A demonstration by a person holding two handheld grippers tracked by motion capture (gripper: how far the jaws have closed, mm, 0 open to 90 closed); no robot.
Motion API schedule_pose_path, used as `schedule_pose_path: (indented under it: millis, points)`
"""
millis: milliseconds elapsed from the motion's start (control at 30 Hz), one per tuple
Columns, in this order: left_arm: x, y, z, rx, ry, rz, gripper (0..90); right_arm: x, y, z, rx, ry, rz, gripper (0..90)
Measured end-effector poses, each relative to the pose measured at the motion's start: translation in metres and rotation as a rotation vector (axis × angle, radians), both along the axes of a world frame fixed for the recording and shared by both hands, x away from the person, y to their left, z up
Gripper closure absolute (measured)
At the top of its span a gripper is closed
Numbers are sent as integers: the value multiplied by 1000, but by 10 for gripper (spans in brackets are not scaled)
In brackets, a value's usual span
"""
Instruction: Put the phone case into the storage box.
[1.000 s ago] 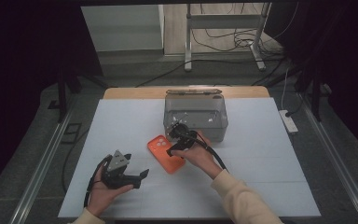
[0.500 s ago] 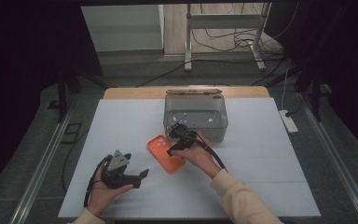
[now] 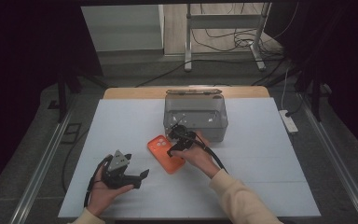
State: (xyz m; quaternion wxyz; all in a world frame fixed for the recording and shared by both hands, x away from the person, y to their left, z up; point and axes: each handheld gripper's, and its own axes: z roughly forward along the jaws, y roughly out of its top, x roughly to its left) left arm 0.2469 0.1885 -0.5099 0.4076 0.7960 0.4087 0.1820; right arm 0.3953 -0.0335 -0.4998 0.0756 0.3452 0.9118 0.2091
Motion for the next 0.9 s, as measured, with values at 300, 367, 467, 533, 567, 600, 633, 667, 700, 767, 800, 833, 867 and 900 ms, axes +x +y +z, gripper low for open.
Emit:
schedule_pose_path:
  millis: [300, 367, 467, 533, 567, 600, 633, 667, 700, 767, 800, 833, 867, 900]
  points:
    - [0, 0, 0, 2, 1, -1, 99, 2, 1, -4, -22, 5, -8, 309]
    - [0, 0, 0, 3, 2, -2, 99, 2, 1, -5, -22, 11, -6, 322]
    - [0, 0, 0, 3, 2, -3, 99, 3, 1, -6, -30, 13, -3, 346]
    - [0, 0, 0, 2, 0, -1, 99, 4, 1, -7, -36, 17, -6, 359]
    - [0, 0, 0, 1, 0, -1, 99, 4, 1, -8, -37, 20, -5, 363]
    - [0, 0, 0, 1, -1, -1, 100, 4, 1, -8, -36, 21, -5, 368]
    - [0, 0, 0, 0, 0, -1, 99, 4, 1, -9, -36, 22, -4, 372]
    - [0, 0, 0, 2, 0, -1, 99, 4, 1, -9, -35, 25, -2, 375]
    - [0, 0, 0, 3, 1, -2, 99, 4, 1, -9, -32, 28, -2, 388]
    - [0, 0, 0, 3, 0, -2, 99, 4, 1, -9, -29, 30, 3, 412]
    - [0, 0, 0, 3, 0, -2, 99, 4, 1, -8, -27, 33, 4, 420]
    - [0, 0, 0, 3, -1, -2, 99, 4, 1, -8, -28, 35, 6, 427]
    - [0, 0, 0, 2, -1, -2, 99, 4, 1, -8, -28, 31, 6, 435]
    - [0, 0, 0, 2, -1, -1, 99, 4, 1, -8, -28, 31, 5, 447]
